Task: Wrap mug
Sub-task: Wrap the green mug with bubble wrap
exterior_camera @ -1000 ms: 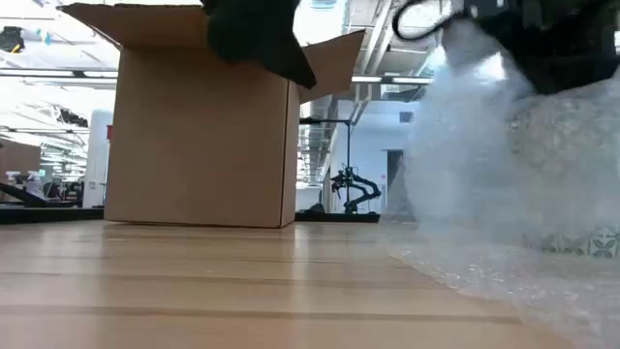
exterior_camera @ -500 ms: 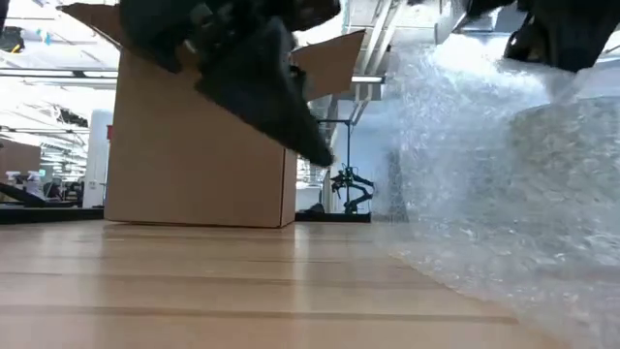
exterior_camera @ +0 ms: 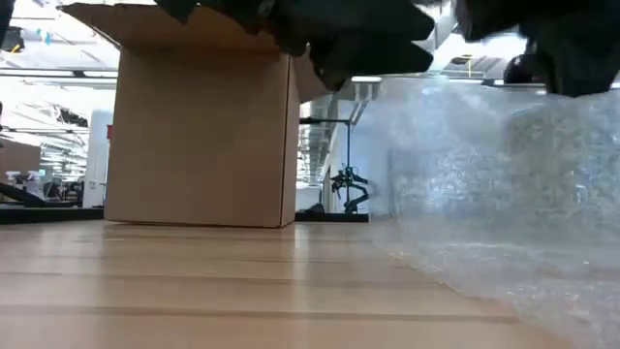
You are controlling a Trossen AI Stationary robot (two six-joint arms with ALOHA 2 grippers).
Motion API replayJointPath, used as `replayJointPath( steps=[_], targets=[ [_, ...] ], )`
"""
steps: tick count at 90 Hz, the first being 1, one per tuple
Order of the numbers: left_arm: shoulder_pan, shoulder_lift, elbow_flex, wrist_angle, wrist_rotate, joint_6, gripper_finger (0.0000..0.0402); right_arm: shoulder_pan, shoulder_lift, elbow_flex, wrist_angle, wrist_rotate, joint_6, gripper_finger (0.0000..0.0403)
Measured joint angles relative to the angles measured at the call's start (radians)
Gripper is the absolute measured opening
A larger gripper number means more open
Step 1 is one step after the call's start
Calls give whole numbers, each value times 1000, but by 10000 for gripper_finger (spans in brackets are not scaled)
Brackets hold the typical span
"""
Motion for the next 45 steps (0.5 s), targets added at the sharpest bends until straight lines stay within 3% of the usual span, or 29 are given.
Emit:
replayJointPath(
  steps=[23,45],
  targets=[
    [-17,-15,-1,-28,0,-36,162,-34,117,4,-1,-8,-77,0],
    [-13,-17,0,-13,-17,-66,162,-36,68,59,-72,-16,-101,0]
  ],
)
